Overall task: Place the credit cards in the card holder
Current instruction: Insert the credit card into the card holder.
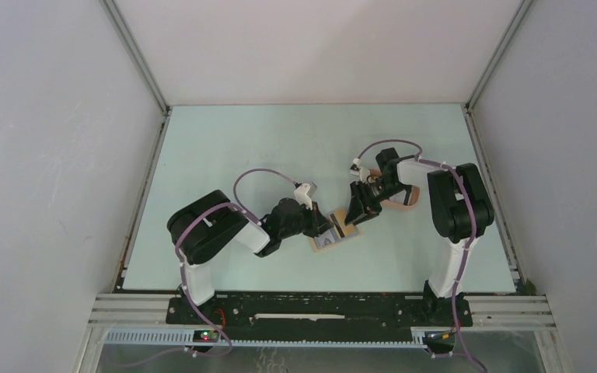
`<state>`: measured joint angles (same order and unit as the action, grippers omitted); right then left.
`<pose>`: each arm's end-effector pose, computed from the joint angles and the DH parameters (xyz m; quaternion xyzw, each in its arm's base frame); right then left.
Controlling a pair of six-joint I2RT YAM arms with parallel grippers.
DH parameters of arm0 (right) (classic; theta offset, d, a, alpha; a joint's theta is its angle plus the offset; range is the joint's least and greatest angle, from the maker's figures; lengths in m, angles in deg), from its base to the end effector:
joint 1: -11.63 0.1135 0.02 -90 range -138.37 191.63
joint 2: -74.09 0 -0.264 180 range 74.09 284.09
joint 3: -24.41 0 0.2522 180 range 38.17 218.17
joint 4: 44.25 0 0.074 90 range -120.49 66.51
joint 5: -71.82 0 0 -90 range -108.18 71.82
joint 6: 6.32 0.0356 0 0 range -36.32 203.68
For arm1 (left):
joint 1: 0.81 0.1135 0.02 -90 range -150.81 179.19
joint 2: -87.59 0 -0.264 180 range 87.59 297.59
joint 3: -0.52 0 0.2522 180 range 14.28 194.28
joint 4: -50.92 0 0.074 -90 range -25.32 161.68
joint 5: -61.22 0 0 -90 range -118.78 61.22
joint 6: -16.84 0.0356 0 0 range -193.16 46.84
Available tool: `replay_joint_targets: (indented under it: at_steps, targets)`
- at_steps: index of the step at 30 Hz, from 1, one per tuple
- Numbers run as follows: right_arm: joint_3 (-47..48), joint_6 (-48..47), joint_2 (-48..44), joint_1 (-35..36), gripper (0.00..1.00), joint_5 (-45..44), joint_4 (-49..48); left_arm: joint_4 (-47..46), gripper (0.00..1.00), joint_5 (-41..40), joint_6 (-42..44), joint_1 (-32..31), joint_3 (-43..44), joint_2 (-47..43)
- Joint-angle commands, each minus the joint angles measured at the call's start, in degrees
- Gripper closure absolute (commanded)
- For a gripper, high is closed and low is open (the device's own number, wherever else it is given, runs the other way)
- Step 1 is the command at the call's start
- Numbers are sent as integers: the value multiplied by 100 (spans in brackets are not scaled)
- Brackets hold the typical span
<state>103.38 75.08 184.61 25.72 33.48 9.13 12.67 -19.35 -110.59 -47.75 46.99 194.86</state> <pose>0.3190 0.1089 0.1331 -0.1958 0.8778 0.4367 0.0189 0.2157 -0.2394 0.1036 0.1142 0.8223 -0.4222 0.3641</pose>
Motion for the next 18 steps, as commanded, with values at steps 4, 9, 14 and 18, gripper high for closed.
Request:
replay_joint_targets:
  at_steps: [4, 9, 14, 18]
  targets:
    - [211, -122, 121, -73, 50, 492, 265, 52, 100, 78, -1, 44, 176, 76]
    - [211, -158, 153, -41, 50, 529, 291, 18, 100, 86, -10, 44, 158, 75]
    - [279, -202, 288, 86, 51, 477, 389, -58, 100, 111, -27, 62, 126, 66]
    - [283, -194, 321, 165, 51, 352, 361, -127, 100, 135, -53, 73, 96, 64]
